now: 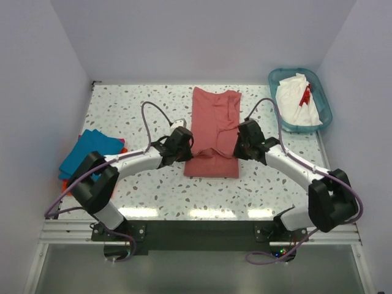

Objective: Fold and stack the t-shirts
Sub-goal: Fold the tshirt

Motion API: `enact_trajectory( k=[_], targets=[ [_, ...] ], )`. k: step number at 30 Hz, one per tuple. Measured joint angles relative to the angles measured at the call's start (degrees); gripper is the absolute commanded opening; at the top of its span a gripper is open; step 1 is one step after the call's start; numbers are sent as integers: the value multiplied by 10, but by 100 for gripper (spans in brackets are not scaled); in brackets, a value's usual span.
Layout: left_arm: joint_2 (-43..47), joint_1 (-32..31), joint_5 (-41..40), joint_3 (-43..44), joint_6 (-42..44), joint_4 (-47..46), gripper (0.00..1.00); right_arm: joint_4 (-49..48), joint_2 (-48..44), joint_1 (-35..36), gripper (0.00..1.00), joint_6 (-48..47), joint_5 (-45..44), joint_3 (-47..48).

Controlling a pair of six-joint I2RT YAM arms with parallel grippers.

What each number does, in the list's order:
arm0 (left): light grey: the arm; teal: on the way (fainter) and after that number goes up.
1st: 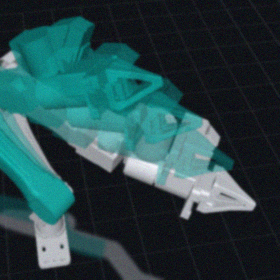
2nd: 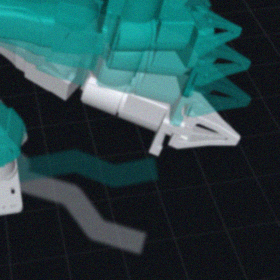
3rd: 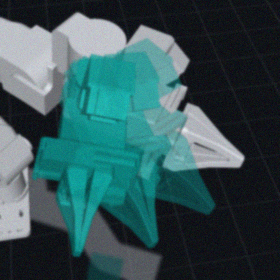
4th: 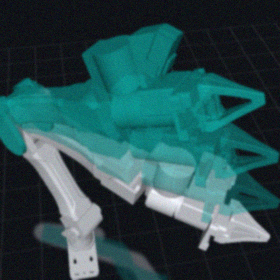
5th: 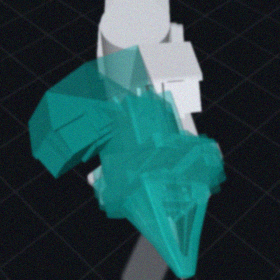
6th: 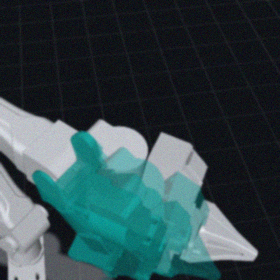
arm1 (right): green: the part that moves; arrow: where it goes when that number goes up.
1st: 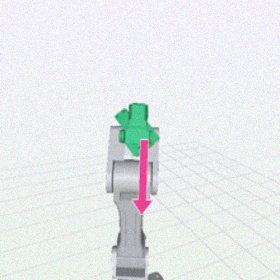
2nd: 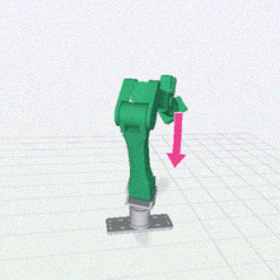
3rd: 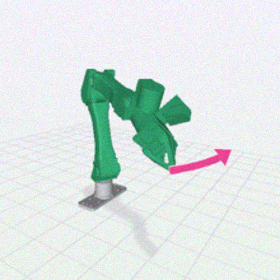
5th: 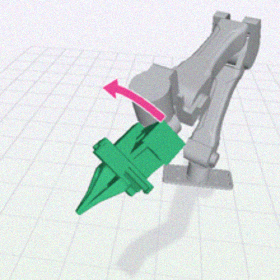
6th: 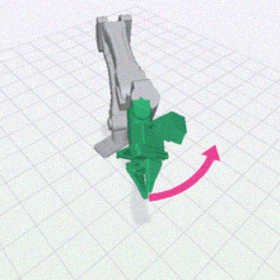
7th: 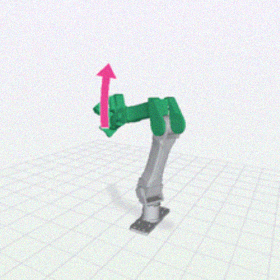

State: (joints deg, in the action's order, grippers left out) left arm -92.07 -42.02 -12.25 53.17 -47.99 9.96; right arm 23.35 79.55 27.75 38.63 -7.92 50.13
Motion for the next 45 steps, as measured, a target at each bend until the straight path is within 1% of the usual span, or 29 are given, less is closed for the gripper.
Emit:
enact_trajectory(
  k=[4, 8, 12, 15, 16, 18, 19, 20, 21, 22, 23, 25, 27, 28, 29, 31, 32, 33, 36, 37, 38, 41, 45],
  targets=[
    [-38, 31, 6, 36, 9, -21, 0, -35, 54, -39, 0, -9, 17, 33],
    [-93, 59, 22, 98, 20, -34, 0, -57, 109, -74, 0, -14, 34, 68],
    [-141, 77, 43, 151, 28, -48, 0, -69, 153, -97, 0, -14, 52, 96],
    [-165, 87, 56, 170, 31, -57, 0, -78, 181, -115, 0, -14, 67, 115],
    [-170, 91, 61, 172, 33, -60, 0, -82, 189, -120, 5, -14, 74, 120],
    [-177, 99, 70, 174, 37, -64, 25, -82, 209, -133, 12, -14, 82, 137],
    [-180, 104, 76, 174, 41, -68, 42, -83, 221, -138, 18, -14, 89, 148],
    [-181, 109, 80, 174, 46, -72, 63, -83, 231, -144, 33, -15, 92, 158],
    [-182, 114, 83, 175, 54, -74, 70, -84, 240, -149, 40, -14, 96, 167],
    [-182, 119, 87, 176, 56, -77, 74, -85, 246, -155, 47, -18, 101, 175],
    [-181, 125, 90, 176, 59, -82, 77, -84, 249, -158, 60, -22, 104, 180],
    [-175, 134, 91, 174, 64, -91, 77, -84, 247, -165, 68, -30, 105, 184],
    [-161, 140, 91, 167, 69, -96, 70, -81, 238, -167, 68, -39, 104, 184],
    [-149, 141, 91, 161, 71, -97, 60, -78, 233, -165, 67, -44, 100, 184],
    [-135, 141, 92, 154, 71, -98, 53, -75, 227, -162, 63, -48, 98, 184],
    [-110, 136, 96, 142, 76, -100, 40, -73, 206, -145, 59, -58, 83, 179],
    [-99, 130, 97, 136, 76, -101, 34, -71, 192, -131, 59, -61, 73, 172],
    [-88, 122, 97, 129, 78, -102, 34, -71, 176, -116, 59, -64, 68, 163],
    [-65, 89, 94, 103, 82, -101, 34, -74, 126, -68, 55, -68, 57, 118],
    [-57, 76, 92, 88, 82, -98, 34, -79, 113, -58, 44, -67, 57, 100],
    [-50, 63, 91, 71, 81, -97, 33, -81, 97, -50, 41, -68, 58, 77],
    [-30, 37, 96, 9, 81, -102, 31, -83, 65, -47, 38, -60, 60, 10],
    [-25, 33, 101, -48, 76, -103, 32, -83, 63, -50, 38, -53, 61, -31]
  ],
)
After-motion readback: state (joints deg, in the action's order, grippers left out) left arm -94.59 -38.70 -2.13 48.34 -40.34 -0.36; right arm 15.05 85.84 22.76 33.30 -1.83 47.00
